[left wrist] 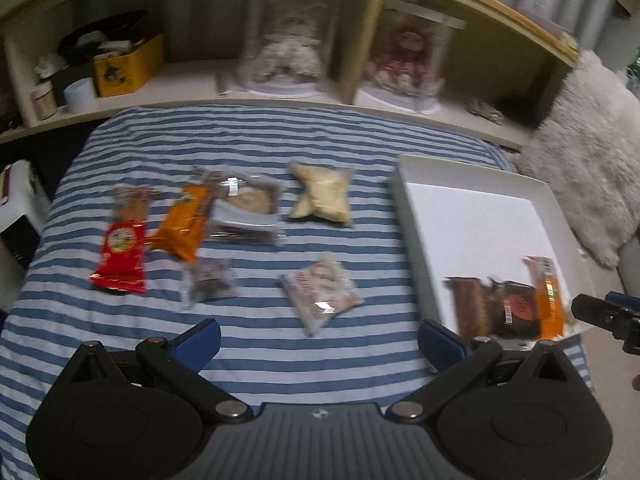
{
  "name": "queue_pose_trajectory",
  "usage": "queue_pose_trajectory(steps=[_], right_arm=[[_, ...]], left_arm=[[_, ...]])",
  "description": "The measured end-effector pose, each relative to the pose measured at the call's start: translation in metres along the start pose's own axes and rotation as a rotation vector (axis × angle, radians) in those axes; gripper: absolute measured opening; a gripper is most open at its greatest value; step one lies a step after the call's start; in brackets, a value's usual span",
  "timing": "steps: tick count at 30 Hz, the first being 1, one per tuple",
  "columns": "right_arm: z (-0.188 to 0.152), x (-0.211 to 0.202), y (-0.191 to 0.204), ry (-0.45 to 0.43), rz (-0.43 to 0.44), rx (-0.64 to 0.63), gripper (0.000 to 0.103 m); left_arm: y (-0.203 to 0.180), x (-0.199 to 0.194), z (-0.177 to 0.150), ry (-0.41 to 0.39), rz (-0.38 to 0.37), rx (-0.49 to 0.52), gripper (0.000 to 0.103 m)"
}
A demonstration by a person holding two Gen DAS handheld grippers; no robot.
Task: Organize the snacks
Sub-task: 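Move both open tools away from the tray toward the snacks on the bedspread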
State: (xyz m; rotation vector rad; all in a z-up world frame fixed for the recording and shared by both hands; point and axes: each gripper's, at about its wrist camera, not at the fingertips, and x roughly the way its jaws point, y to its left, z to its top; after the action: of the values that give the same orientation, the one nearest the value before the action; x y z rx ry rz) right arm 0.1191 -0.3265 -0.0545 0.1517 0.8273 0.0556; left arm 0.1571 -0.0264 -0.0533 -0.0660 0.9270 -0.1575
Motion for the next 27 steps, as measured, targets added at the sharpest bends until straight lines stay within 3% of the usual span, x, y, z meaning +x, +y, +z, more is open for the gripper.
queue_pose_trajectory(steps=[14,27], right_arm=[[0.01,0.053,0.095,-0.017,0.129,-0.118,0.103],[-0.003,0.12,0.155,-0.048,0.225,-0.305,0.103]], left_arm=[[0.08,0.018,0.01,-0.042,0.07,-0.159,0.103],[0.093,0.067,0.019,-0.009,0.022,-0.175,0.103]])
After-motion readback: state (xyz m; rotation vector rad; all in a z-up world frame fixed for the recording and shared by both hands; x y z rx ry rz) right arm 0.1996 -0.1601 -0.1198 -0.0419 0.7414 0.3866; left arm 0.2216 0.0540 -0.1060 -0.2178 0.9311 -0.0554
